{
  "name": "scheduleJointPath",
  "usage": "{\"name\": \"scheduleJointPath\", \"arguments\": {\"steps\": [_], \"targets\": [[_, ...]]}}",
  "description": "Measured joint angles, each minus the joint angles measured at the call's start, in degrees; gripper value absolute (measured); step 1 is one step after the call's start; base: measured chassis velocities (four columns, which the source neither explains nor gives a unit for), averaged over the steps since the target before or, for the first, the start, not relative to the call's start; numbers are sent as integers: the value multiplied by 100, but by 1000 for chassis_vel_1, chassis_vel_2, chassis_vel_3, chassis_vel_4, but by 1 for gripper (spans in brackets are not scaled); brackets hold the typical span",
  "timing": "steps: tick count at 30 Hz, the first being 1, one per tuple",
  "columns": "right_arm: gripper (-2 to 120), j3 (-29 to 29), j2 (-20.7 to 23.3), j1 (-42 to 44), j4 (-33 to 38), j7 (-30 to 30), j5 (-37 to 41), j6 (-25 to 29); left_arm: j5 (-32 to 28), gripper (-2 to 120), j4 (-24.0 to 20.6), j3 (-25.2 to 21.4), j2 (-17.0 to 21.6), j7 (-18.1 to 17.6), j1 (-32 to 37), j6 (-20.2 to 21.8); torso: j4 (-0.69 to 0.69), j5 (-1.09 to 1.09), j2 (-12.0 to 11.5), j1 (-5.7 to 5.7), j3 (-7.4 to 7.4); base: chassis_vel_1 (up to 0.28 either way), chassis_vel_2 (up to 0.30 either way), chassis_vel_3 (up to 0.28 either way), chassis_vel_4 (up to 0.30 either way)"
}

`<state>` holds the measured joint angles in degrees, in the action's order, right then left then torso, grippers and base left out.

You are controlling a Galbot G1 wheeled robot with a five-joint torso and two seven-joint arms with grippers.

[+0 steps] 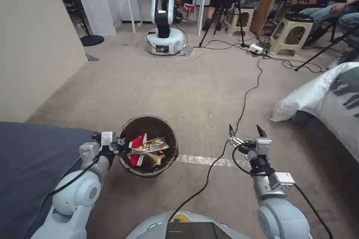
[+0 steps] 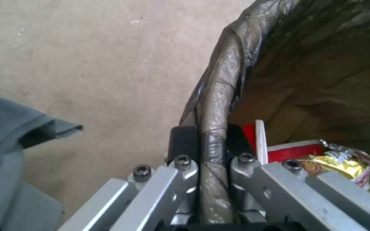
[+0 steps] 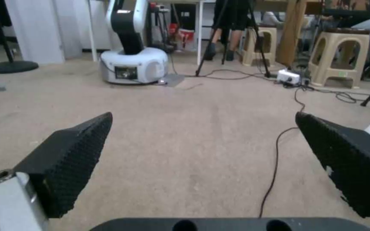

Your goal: Pick up the trash bin, then pick up the garbage from the floor and place it into the trash bin.

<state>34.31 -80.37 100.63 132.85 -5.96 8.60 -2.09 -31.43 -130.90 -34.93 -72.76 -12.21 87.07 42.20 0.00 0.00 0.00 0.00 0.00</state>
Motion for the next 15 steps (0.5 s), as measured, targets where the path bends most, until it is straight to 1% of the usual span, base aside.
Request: {"name": "scheduleJointPath", "arguments": {"steps": [7, 10, 15], "targets": [[100, 18, -16, 5, -13, -9, -1, -7, -43, 3, 252, 238, -42, -145, -97, -3, 0, 1, 0, 0, 0, 0, 0, 0, 0], [100, 5, -24, 6, -16, -12, -11, -15, -113, 3, 390, 373, -94, -277, -160, -5, 0, 1, 0, 0, 0, 0, 0, 0, 0], [100, -20, -20, -8, -19, -28, -14, -41, -148, 3, 486, 472, -91, -349, -200, -6, 0, 1, 0, 0, 0, 0, 0, 0, 0]]}}
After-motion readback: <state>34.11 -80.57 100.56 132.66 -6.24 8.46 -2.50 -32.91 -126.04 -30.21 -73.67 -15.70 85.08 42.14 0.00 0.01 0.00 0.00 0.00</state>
